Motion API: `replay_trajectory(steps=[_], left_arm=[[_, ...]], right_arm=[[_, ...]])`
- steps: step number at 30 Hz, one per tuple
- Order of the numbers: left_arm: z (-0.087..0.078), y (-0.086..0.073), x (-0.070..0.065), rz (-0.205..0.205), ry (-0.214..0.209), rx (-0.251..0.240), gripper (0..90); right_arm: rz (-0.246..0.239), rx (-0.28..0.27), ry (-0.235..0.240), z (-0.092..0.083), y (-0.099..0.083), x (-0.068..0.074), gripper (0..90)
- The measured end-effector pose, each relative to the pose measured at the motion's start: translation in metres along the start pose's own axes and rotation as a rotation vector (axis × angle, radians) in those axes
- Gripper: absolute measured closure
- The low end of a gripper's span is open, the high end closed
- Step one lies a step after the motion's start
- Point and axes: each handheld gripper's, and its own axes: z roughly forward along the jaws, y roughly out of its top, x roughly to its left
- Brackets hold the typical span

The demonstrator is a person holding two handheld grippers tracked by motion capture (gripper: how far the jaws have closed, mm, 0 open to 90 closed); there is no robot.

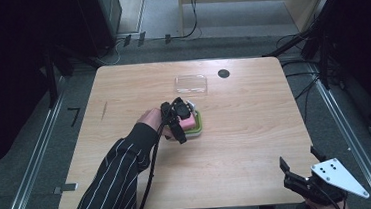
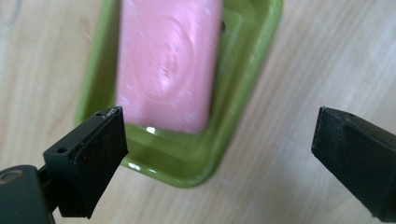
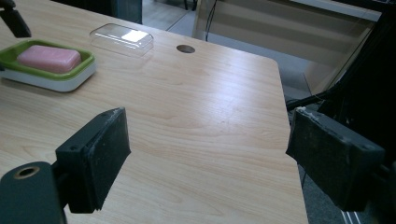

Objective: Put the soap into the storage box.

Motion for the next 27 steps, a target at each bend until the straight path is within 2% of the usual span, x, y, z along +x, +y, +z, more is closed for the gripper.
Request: replay_trajectory(steps=[3, 13, 19, 27], left_arm=[[0.000, -0.005, -0.004, -0.006, 0.006, 0.017, 3.7], [-0.004, -0.022, -0.017, -0.028, 0.004, 0.030, 3.8], [-0.001, -0.033, -0.023, -0.040, -0.018, 0.054, 3.8], [0.001, -0.047, -0.032, -0.053, -0.019, 0.078, 3.8]], right_arm=[[0.002, 0.000, 0.003, 0.000, 0.000, 0.000, 13.5], [0.000, -0.001, 0.005, 0.001, 0.001, 0.000, 13.5], [-0.002, -0.002, 0.006, 0.001, 0.001, 0.000, 13.5], [-0.002, -0.003, 0.007, 0.001, 0.001, 0.000, 13.5]])
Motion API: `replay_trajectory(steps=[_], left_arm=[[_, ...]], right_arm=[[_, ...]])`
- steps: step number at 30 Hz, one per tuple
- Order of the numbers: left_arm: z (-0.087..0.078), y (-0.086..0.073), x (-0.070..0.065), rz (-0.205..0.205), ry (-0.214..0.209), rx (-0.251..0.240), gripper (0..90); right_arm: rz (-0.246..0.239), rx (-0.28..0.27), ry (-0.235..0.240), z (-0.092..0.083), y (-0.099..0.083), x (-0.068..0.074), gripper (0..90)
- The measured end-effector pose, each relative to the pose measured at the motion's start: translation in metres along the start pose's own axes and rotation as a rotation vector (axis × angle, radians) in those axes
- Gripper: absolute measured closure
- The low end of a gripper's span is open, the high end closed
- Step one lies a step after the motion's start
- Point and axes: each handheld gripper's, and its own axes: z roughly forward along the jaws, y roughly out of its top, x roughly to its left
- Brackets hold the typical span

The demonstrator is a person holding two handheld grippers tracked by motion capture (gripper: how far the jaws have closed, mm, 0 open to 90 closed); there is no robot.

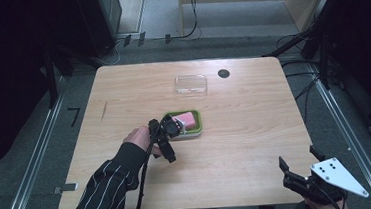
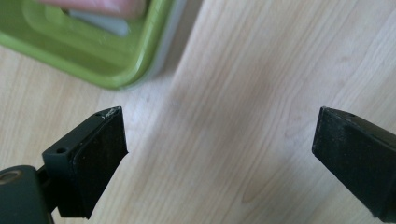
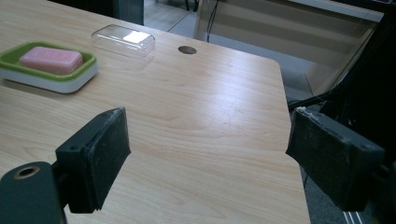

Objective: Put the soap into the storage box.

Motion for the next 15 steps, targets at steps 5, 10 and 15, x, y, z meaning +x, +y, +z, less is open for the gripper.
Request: replay_trajectory(steps=[5, 10, 15], left_arm=[[0.002, -0.011, -0.007, -0.015, -0.004, 0.003, 3.7], [0.002, -0.024, -0.014, -0.038, -0.008, 0.008, 3.8], [0.006, -0.037, -0.023, -0.054, -0.025, 0.021, 3.1]], right_arm=[[0.002, 0.000, 0.000, 0.000, 0.000, 0.000, 13.5], [0.002, -0.001, 0.000, 0.000, 0.000, 0.000, 13.5], [0.003, -0.001, 0.001, 0.000, 0.000, 0.000, 13.5]])
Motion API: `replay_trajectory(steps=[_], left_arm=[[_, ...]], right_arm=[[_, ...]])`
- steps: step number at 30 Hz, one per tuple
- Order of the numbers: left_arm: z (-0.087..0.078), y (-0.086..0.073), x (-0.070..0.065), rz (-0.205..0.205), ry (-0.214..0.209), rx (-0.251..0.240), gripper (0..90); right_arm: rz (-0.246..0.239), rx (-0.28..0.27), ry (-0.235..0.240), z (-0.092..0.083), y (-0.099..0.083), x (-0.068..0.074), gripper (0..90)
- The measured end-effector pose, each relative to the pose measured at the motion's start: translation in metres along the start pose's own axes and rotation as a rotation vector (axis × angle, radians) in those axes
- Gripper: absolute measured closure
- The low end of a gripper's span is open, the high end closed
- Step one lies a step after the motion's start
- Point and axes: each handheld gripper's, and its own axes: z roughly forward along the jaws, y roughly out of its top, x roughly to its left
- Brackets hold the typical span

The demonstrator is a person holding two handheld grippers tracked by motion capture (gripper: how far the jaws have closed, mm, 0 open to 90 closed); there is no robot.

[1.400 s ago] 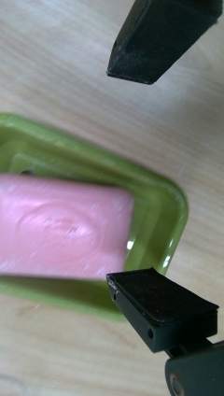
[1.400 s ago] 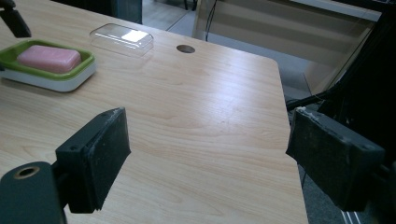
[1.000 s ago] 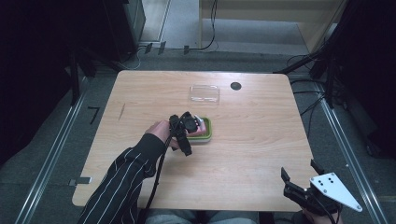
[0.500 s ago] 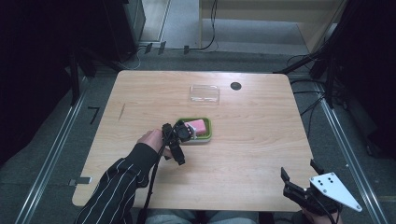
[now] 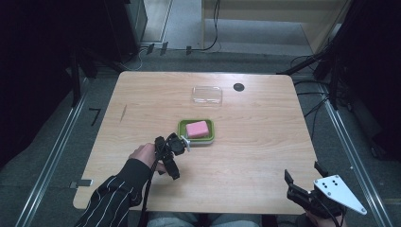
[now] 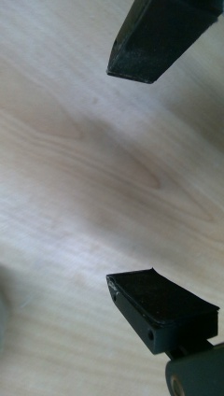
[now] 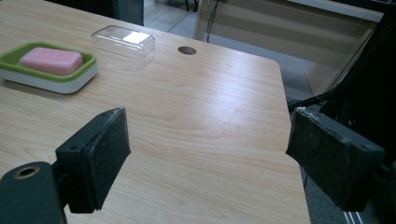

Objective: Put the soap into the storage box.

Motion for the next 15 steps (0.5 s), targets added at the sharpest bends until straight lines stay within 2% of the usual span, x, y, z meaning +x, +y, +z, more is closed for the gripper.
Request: replay_trajectory(steps=[2, 10, 15], left_arm=[[0.001, -0.004, -0.003, 0.004, 0.012, 0.020, 2.8], [0.010, -0.030, -0.016, -0.033, -0.002, 0.016, 2.5], [0.016, -0.039, -0.015, -0.055, -0.014, 0.014, 2.4]], right_arm=[[0.002, 0.001, 0.001, 0.000, 0.000, 0.000, 13.5], [0.000, -0.002, -0.001, 0.000, 0.000, 0.000, 13.5], [0.002, -0.001, -0.001, 0.001, 0.000, 0.000, 13.5]])
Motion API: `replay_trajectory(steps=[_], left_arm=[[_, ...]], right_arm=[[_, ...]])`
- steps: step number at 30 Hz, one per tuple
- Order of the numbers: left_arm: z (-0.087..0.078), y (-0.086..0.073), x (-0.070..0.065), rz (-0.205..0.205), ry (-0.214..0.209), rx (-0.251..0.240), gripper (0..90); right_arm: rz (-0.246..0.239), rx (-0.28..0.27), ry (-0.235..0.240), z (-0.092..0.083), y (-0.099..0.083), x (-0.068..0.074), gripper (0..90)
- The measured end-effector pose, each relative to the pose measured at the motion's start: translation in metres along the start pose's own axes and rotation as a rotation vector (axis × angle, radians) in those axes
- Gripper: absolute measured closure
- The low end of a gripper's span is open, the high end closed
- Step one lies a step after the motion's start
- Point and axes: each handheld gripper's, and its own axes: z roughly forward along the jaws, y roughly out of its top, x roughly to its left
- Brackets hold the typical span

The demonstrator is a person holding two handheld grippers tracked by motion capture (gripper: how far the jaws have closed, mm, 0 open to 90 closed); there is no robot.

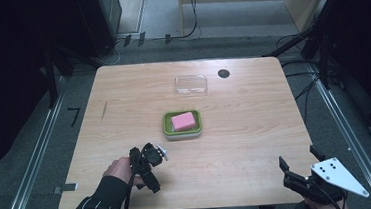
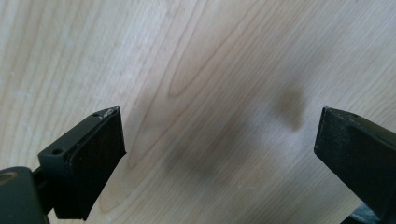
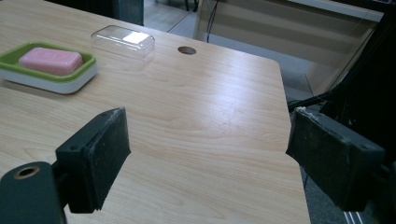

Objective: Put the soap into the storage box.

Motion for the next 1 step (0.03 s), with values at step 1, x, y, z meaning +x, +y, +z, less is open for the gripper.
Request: replay_trajectory(steps=[1], left_arm=[[0.0007, -0.0001, 0.0011, -0.004, 0.005, -0.005, 2.4]], right_arm=[[0.001, -0.001, 0.001, 0.0002, 0.0000, -0.0001, 13.5]])
